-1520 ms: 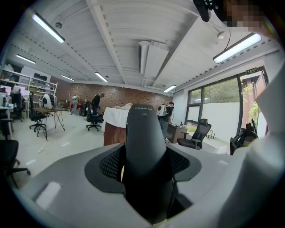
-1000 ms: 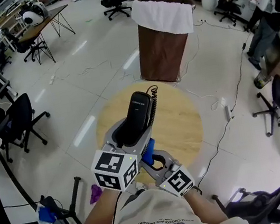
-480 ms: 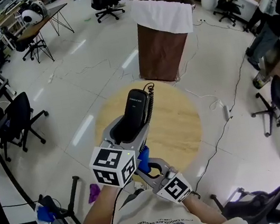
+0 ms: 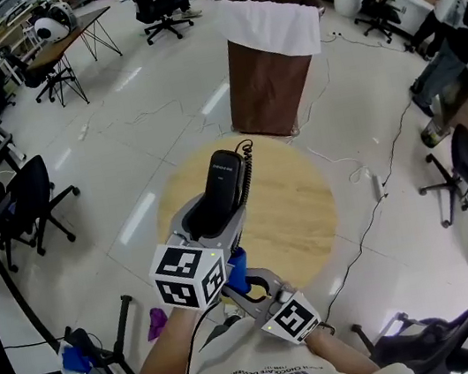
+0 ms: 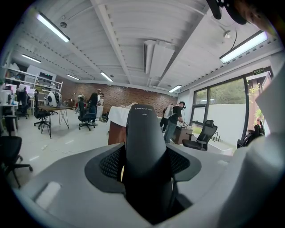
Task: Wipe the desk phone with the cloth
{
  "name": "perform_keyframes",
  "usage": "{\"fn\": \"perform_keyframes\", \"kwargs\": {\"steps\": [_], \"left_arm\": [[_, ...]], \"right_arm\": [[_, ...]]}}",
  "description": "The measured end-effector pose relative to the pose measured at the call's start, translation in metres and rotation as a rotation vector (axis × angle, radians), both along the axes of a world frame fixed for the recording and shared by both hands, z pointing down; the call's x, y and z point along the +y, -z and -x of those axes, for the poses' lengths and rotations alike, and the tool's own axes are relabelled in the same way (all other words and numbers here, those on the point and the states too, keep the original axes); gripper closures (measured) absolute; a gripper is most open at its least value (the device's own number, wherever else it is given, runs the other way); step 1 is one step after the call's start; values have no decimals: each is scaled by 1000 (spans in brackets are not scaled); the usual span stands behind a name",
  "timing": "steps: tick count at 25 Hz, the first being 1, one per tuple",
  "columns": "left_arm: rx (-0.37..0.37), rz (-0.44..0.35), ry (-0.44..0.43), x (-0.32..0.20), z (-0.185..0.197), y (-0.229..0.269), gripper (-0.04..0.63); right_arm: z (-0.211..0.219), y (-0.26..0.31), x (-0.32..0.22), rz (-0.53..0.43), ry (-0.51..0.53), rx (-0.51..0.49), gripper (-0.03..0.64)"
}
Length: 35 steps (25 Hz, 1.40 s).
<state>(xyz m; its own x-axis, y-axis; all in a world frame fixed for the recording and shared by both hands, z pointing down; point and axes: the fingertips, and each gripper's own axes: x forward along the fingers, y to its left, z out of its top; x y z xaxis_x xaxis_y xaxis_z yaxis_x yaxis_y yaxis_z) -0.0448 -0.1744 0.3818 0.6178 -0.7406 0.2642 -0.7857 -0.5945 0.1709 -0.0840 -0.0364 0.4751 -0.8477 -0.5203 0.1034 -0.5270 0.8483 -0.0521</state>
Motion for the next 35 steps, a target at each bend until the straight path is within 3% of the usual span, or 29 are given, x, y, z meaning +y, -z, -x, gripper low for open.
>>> {"fn": "perform_keyframes", "kwargs": {"steps": [5,16,24,35], "left_arm": [[3,7,13,-3,4,-3,331],[-45,94,46,-3,15,-55,331],[-114,229,32,-2,10,-131,331],[-216,435,29,-2,1,-247,331]], "right_arm": [[-15,-3,-5,25,-37,-6,558],[-79,14,-22,34,-232,-26,558],[-110,30,-29,31,-339,-30,558],[-131,33,-24,38,-397,-43,558]]}}
